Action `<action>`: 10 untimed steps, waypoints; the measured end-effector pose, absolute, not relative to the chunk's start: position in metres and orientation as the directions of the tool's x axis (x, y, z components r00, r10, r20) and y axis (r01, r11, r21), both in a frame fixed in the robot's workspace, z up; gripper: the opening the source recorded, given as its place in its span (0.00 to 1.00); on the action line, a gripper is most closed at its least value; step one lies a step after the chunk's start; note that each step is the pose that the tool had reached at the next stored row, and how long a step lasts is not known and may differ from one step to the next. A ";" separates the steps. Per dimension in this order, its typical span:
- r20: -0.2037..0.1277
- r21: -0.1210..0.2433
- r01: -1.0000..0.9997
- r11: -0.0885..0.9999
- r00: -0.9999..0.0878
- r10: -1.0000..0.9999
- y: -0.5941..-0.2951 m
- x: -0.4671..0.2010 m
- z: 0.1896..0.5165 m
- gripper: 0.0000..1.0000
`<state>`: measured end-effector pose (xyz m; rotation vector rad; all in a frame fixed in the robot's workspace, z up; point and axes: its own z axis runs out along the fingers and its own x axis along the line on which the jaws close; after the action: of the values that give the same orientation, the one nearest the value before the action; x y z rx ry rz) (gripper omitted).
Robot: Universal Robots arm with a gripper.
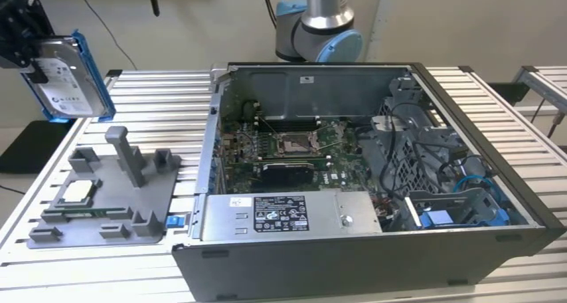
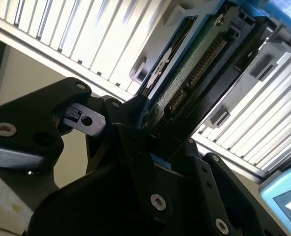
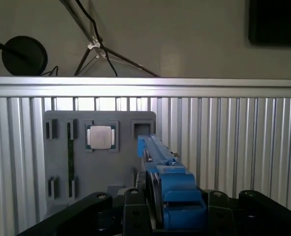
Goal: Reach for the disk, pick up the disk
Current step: 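Pick up the disk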
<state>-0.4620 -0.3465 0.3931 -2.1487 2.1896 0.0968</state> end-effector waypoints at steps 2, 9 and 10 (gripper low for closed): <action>-0.096 -0.006 -1.000 0.019 -0.019 -0.995 -0.346 -0.462 0.397 0.00; -0.096 -0.006 -1.000 0.019 -0.018 -0.995 -0.347 -0.462 0.407 0.00; -0.096 -0.006 -1.000 0.019 -0.018 -0.995 -0.347 -0.462 0.407 0.00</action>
<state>-0.4621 -0.3465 0.4071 -2.1487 2.1895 0.0967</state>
